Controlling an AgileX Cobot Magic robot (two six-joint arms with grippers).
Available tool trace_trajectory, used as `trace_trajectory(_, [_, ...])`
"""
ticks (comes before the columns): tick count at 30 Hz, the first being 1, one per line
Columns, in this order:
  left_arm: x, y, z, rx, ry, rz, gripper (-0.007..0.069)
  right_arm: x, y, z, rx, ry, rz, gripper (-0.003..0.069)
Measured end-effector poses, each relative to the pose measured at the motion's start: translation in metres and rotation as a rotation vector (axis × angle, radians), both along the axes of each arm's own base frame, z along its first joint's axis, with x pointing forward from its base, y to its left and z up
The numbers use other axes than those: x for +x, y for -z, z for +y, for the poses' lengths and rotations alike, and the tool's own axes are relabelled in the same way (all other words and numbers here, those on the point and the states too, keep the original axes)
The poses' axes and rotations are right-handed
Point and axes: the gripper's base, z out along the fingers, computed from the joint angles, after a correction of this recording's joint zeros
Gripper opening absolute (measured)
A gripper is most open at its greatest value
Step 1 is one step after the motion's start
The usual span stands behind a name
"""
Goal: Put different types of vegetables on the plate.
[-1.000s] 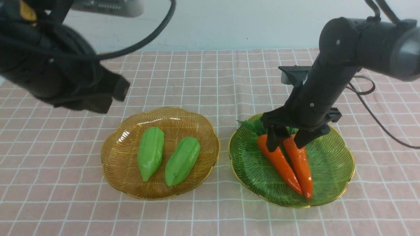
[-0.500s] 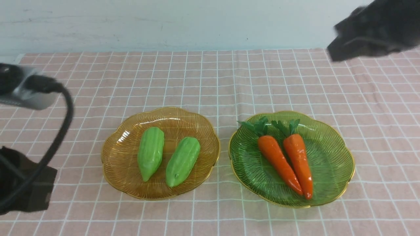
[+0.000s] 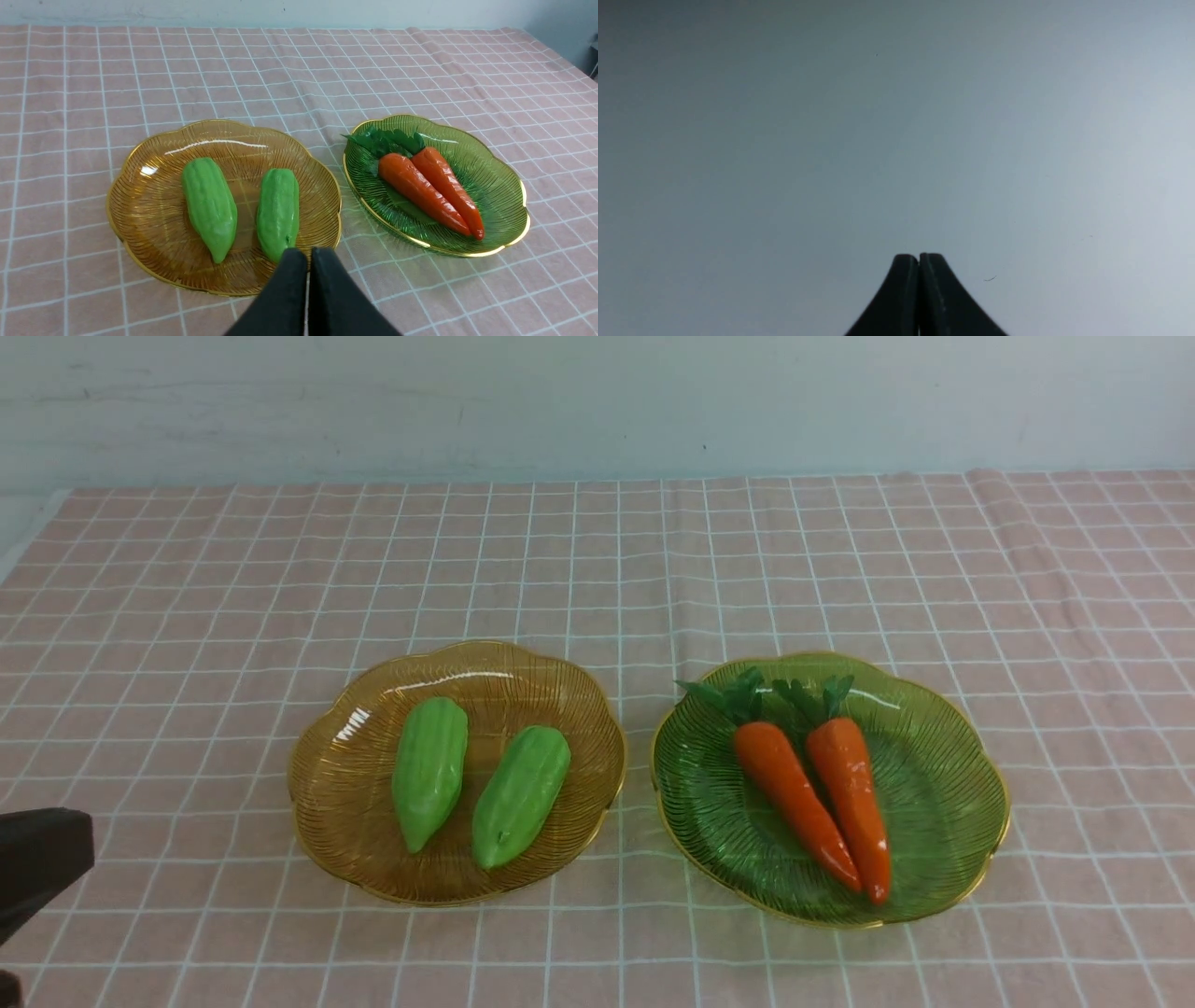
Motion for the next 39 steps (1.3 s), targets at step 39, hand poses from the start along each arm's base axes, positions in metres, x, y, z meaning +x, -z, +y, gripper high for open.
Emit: trace_trajectory(39, [-0.006, 0.176, 0.03, 0.343, -0.286, -0.139, -0.0003, 0.002, 0.003, 0.0, -0.014, 0.007, 0.032, -0.0015])
